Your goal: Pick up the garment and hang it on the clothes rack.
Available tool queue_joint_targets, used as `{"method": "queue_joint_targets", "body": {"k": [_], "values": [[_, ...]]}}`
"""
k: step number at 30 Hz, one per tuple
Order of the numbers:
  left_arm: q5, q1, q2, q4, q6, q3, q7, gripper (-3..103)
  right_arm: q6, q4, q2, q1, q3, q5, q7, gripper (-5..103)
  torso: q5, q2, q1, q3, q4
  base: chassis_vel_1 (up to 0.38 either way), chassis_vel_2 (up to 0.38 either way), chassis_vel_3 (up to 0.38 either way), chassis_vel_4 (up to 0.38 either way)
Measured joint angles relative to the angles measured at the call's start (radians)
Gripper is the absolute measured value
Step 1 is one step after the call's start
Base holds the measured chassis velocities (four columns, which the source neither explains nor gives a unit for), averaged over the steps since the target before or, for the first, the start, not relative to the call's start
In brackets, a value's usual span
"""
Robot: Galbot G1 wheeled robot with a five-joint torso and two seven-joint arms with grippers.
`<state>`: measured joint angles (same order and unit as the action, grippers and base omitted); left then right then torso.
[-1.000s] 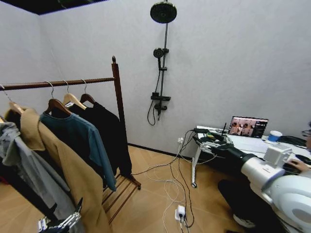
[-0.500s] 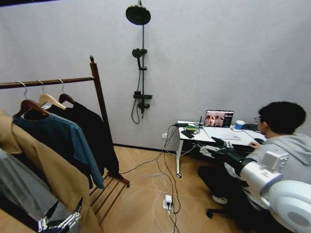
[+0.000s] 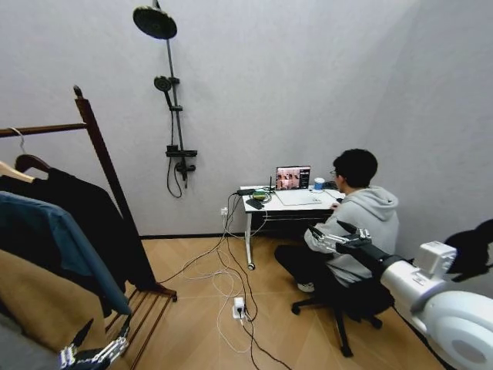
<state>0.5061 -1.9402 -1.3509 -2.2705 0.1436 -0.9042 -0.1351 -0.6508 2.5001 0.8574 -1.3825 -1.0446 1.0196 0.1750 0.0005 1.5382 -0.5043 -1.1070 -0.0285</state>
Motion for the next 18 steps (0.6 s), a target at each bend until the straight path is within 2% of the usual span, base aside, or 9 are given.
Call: {"method": "queue_joint_targets", "body": {"k": [2, 10, 15, 18], "values": [[0.000, 0.000, 0.000, 0.000, 0.000, 0.000, 0.000, 100, 0.020, 0.000, 0.008, -0.021, -0.013, -0.038, -0.042, 100, -0.0006, 0.000, 0.000, 0.000, 0.0004, 0.100, -0.070, -0.090, 0.100], [0.000, 0.000, 0.000, 0.000, 0.000, 0.000, 0.000, 100, 0.047, -0.001, 0.005, -0.047, -0.057, -0.079, -0.104, 100, -0.0007, 0.000, 0.000, 0.000, 0.0001, 0.090, -0.079, -0.087, 0.085], [0.000, 0.000, 0.000, 0.000, 0.000, 0.000, 0.000, 100, 0.133, -0.071, 0.038, -0.117, -0.088, -0.191, -0.165, 100, -0.0004, 0.000, 0.000, 0.000, 0.0000, 0.074, -0.078, -0.092, 0.086], [0.000, 0.000, 0.000, 0.000, 0.000, 0.000, 0.000, 100, 0.169, -0.106, 0.051, -0.140, -0.098, -0.224, -0.189, 100, -0.0003, 0.000, 0.000, 0.000, -0.0001, 0.064, -0.089, -0.091, 0.082]]}}
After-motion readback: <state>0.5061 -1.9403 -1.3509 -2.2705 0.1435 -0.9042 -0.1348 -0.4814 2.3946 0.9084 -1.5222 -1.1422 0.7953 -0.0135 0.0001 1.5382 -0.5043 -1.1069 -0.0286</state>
